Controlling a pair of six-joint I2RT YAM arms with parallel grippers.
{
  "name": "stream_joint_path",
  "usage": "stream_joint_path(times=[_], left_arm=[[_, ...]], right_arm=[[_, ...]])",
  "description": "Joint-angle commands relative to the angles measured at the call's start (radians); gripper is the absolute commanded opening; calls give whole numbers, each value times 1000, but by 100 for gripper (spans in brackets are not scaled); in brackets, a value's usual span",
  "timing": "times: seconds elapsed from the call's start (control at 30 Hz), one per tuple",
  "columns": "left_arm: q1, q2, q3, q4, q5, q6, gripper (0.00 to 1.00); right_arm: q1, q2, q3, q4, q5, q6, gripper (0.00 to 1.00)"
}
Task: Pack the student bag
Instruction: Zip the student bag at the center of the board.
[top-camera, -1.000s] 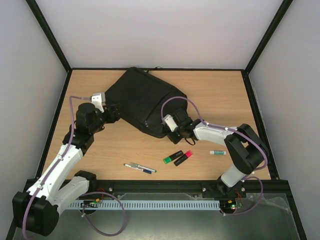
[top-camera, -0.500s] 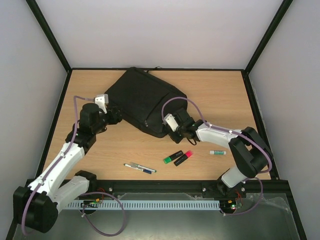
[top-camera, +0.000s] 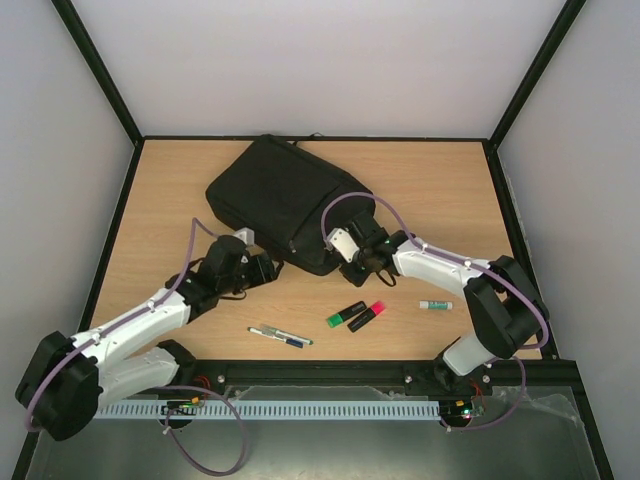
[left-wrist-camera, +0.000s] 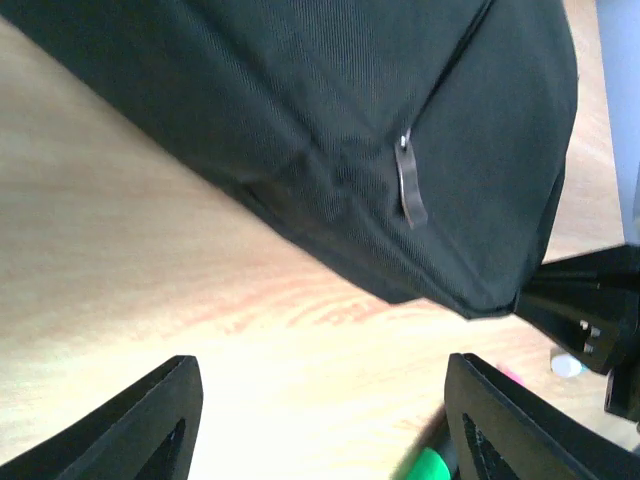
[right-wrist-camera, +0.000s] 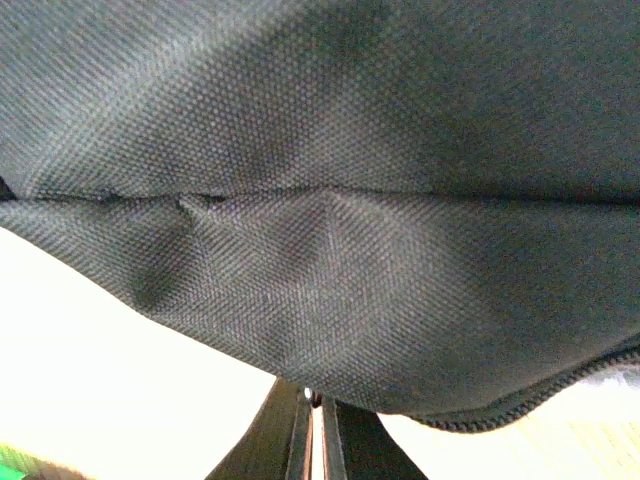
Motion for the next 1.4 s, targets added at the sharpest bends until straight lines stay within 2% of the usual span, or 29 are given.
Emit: stream_joint_path(times=[0.0, 0.27, 0.63, 0.73, 1.0, 1.07, 1.37], left_arm=[[-68, 10, -41, 102, -3, -212, 70], [-142, 123, -57, 277, 4, -355, 77], [-202, 289, -12, 408, 22, -413, 64], [-205, 315, -3, 427, 20, -418, 55], [-207, 354, 28, 395, 30, -378, 7], [-206, 338, 29, 352, 15, -365, 3], [-202, 240, 18, 177, -13, -283, 2]], right_arm=[[4, 16, 48, -156, -46, 4, 1], [9, 42, 80, -211, -127, 25, 1], [64, 50, 89, -237, -183, 27, 1], [63, 55, 89, -244, -203, 28, 1], [62, 92, 92, -292, -184, 13, 1], [54, 97, 87, -302, -165, 2, 1], [-84, 107, 114, -342, -123, -54, 1]])
